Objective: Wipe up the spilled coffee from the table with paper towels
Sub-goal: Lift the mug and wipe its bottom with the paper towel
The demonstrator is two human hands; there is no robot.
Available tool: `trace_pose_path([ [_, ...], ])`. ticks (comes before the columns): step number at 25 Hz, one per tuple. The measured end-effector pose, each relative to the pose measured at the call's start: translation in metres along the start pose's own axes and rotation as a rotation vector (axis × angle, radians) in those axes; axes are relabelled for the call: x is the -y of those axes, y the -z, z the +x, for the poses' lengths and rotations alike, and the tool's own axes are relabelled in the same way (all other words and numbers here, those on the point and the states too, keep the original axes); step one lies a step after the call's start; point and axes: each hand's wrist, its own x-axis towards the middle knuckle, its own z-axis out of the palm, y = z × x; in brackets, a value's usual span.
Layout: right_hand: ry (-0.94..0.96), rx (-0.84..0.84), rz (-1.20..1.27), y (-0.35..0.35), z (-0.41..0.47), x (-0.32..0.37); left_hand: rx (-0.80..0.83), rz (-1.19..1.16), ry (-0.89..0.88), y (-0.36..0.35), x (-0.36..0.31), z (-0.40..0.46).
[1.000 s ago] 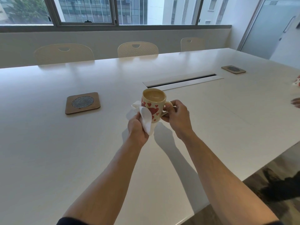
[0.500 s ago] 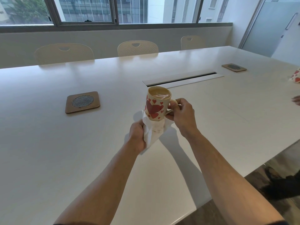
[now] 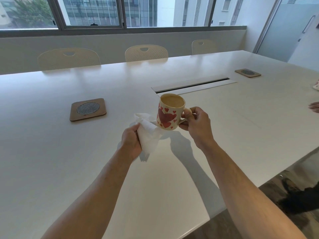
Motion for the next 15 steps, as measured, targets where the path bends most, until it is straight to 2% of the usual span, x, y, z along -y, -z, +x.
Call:
trace_pose_path([
  [6,0.01,0.04,0.0,-0.009,-0.011,0.007,0.086,-0.047,-0.057,-0.017,0.003,0.0],
  [15,0.016,0.055,0.014,-0.013,-0.022,0.007,0.187,-0.151,-0.029,-0.028,0.011,-0.004],
])
